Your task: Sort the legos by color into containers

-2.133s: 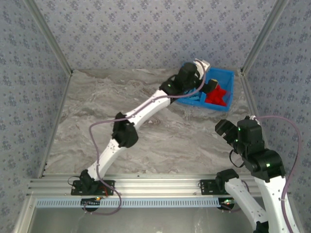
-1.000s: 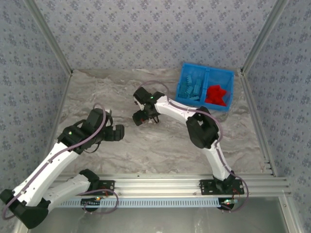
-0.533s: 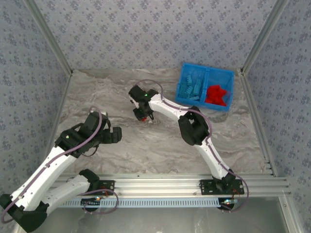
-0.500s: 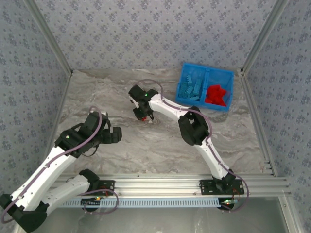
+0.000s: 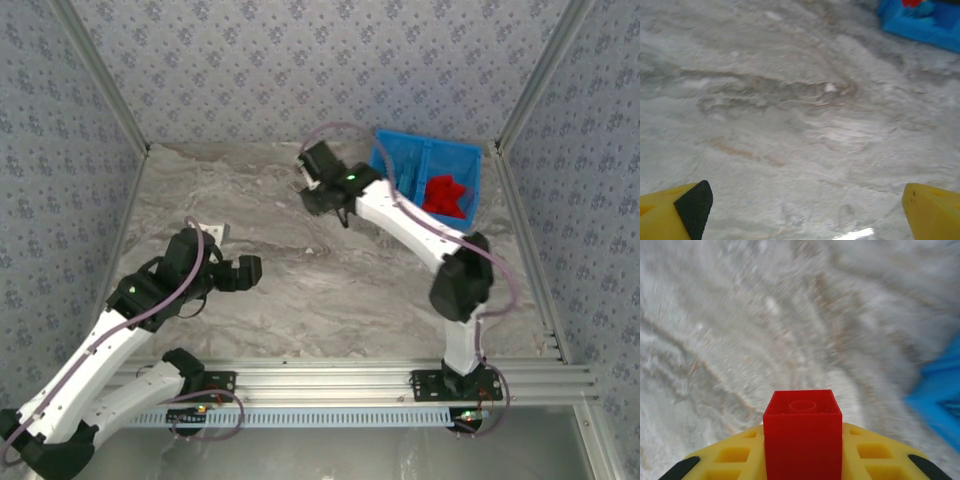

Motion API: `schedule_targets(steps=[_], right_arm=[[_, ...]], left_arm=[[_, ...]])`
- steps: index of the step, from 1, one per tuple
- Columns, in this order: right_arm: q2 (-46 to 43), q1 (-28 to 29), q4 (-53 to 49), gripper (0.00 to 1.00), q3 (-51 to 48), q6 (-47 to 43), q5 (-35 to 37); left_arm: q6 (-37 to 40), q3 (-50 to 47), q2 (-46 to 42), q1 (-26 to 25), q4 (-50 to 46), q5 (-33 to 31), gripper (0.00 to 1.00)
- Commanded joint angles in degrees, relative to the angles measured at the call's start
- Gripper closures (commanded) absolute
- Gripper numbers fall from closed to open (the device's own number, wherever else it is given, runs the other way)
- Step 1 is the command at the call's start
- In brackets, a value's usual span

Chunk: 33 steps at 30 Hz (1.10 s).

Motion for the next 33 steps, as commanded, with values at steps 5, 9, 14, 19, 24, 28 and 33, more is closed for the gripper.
schedule_targets(steps=[5,9,14,19,24,28,33], right_arm=[[-13.1,-12.9,6.2,0.72,-13.6,2.1,11.4],[-16.7,-20.7,8.8,0.72,-19.6,3.0,15.1],[-15.6,-28.9,8.8,0.72,-21.6,4.4,13.4],[-10.0,-35.0,10.5,0.72,-19.7,5.7,10.3],[-2.1,-38.9,9.4,0.7,-14.6,5.8,8.1],[4.4,-40.8,7.3,0.67,-11.1,6.2,6.5],[9.7,-41.5,4.3,0.57,-6.8,6.2,5.5]], left_arm=[[4.6,-1.0,-4.2,0.2,13.9,12.9,0.01],[6.6,-2.6,-6.2,0.2,19.9,20.2,0.01],[7.9,-3.8,-7.9,0.0,24.5,25.0,0.01],[8.5,-3.4,-8.4,-0.2,25.6,27.0,0.01],[8.7,-2.6,-8.4,-0.4,22.5,25.6,0.01],[8.4,-2.3,-8.6,-0.4,20.9,24.2,0.01],[8.2,-2.7,-8.4,-0.5,19.6,20.8,0.01]])
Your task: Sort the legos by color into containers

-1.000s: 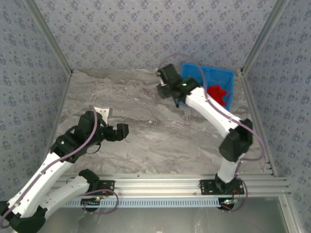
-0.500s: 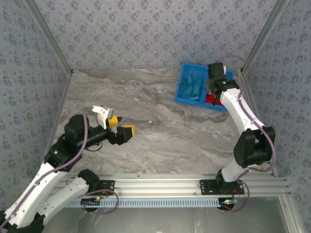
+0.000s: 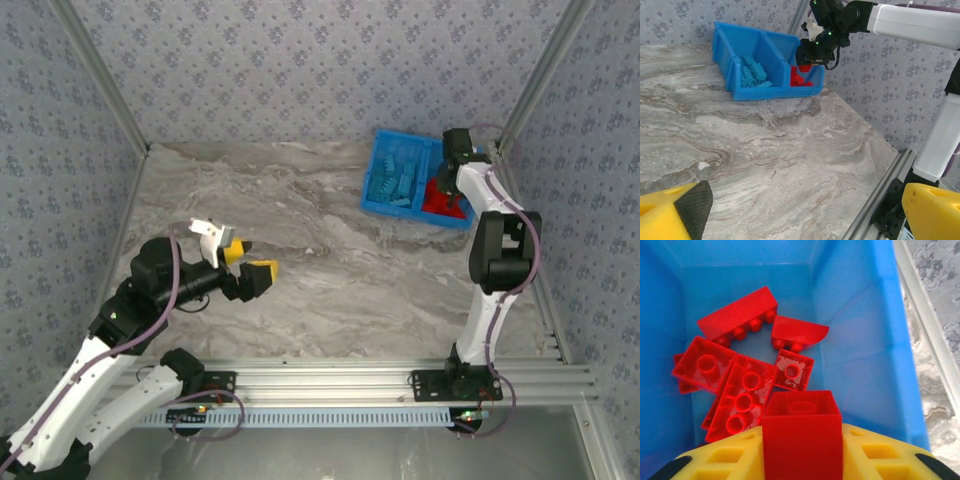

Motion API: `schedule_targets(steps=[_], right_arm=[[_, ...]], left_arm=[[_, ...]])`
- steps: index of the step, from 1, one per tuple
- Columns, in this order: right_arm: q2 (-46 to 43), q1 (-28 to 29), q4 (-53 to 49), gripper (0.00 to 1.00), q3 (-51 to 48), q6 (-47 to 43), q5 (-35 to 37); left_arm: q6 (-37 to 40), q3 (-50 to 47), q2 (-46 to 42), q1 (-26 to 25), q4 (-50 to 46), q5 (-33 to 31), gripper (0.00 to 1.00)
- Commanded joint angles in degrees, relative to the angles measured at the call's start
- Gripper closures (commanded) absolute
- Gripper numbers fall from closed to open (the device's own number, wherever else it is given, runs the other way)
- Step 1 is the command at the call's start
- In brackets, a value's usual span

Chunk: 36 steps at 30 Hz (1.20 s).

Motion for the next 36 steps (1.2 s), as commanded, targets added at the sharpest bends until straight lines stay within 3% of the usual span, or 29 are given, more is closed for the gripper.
schedule_targets(steps=[1,5,10,13,16,20,24,30,35,36], right_arm=[[1.7,-0.3,-3.8,0.56,4.2,0.6,-1.3],[-0.8,-0.3,-4.0,0.52,3.9,0.4,-2.0],[-8.4,-0.1,-2.8,0.51,-0.5,1.7,-4.3],[-17.2,0.0,2.4,0.5,-9.6,3.8,-6.5],[-27.9,0.9,10.1,0.45,-21.6,4.7,-8.4],[-40.3,3.4,22.1,0.35,-38.7,2.2,-5.4],[-44.0,4.7,32.7,0.22,-50.4,-1.1,-0.3],[-38.8,5.4,59.2,0.16,-63.7,-10.2,1.4],[-27.2,6.8,73.0,0.09,-65.2,-16.4,5.8],[-27.0,6.2,71.3,0.08,-64.4,-14.1,7.2]], left_arm=[[0.7,0.7,-0.1,-0.4,-1.2,-2.9,0.01],[-0.6,0.0,1.1,-0.4,-1.6,-8.3,0.01],[-3.9,-1.6,6.3,-0.2,-1.6,-34.4,0.01],[2.1,-5.8,9.8,0.3,6.2,-48.2,0.01],[10.7,-10.5,14.8,2.8,18.1,-56.6,0.01],[13.9,-11.7,24.1,10.6,25.9,-57.8,0.01],[16.8,-16.6,30.3,16.7,40.2,-55.3,0.01],[19.8,-23.2,37.1,23.9,55.9,-46.3,0.01],[23.3,-25.9,43.3,28.0,65.6,-40.8,0.01],[22.8,-26.7,44.6,29.0,68.3,-39.1,0.01]])
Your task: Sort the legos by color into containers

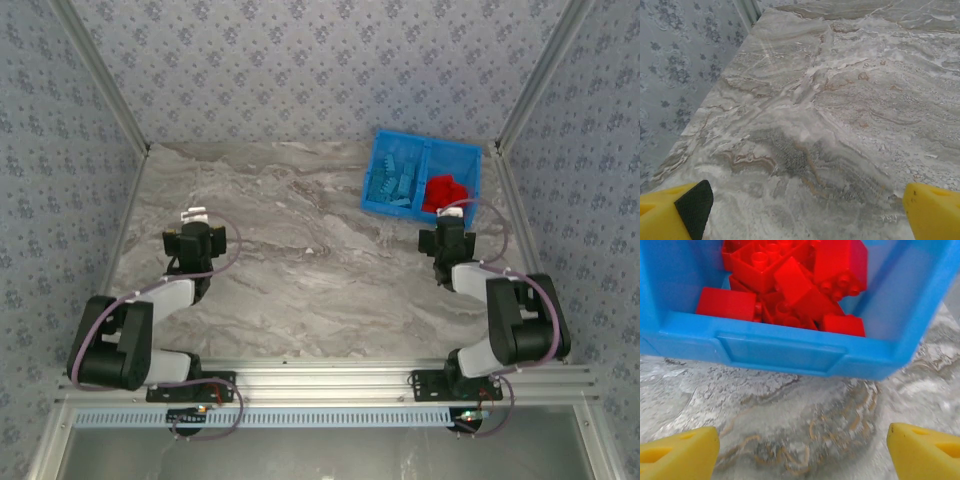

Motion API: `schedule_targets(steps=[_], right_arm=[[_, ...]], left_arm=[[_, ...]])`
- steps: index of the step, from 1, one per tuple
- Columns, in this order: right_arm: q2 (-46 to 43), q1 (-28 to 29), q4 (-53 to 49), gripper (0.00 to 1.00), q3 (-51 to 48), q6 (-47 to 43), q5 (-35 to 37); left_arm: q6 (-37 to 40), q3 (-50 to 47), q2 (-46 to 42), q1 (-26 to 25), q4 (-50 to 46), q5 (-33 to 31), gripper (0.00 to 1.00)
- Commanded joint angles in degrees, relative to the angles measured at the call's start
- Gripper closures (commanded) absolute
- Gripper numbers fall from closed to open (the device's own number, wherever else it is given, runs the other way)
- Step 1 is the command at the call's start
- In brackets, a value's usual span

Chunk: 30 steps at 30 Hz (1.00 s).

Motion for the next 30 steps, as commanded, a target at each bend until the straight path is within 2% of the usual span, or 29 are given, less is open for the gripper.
schedule_targets(steps=[1,4,5,6,8,9,10,12,13,14,17,30], right_arm=[[1.3,-0.4,10.3,0.07,0.1,-1.3,5.3],[-0.1,-0.1,16.3,0.02,-3.7,-2.1,4.3],[-0.7,-1.3,17.5,0.01,-4.6,-1.9,1.3],[-0.9,-2.5,17.9,0.0,-5.2,-1.6,-2.0],[0.7,-7.8,22.8,0.0,-8.4,-0.5,-14.2],[2.6,-8.0,29.7,0.0,-10.2,-0.6,-14.7],[1.3,-7.8,24.3,0.0,-8.8,-0.8,-14.6],[1.9,-7.3,25.2,0.0,-8.4,-2.3,-16.2],[1.1,-7.2,21.9,0.0,-7.6,-2.1,-16.0],[1.6,-7.2,24.0,0.0,-8.1,-2.2,-16.1],[1.1,-8.0,21.3,0.0,-7.1,-2.5,-19.4],[1.2,-8.0,21.5,0.0,-7.3,-2.6,-19.7]], left_arm=[[0.9,-1.9,4.1,3.5,13.1,7.6,0.01],[-1.8,-3.8,10.3,7.3,21.6,12.3,0.01],[-2.3,-3.3,10.7,7.9,21.6,12.9,0.01],[-2.8,-2.3,9.4,8.5,17.0,14.6,0.01],[-1.3,-2.5,9.9,8.9,18.5,19.1,0.01],[-0.9,-1.8,9.8,8.9,16.7,20.4,0.01],[-0.7,-2.0,10.1,9.1,17.5,21.3,0.01],[-1.0,-1.6,10.0,9.5,16.7,22.3,0.01],[-1.1,-1.6,10.0,9.6,16.4,22.4,0.01],[-1.1,-1.5,9.9,9.6,16.5,22.3,0.01],[-1.0,-1.6,10.0,9.6,16.5,22.3,0.01],[-1.0,-1.5,10.0,9.6,16.5,22.4,0.01]])
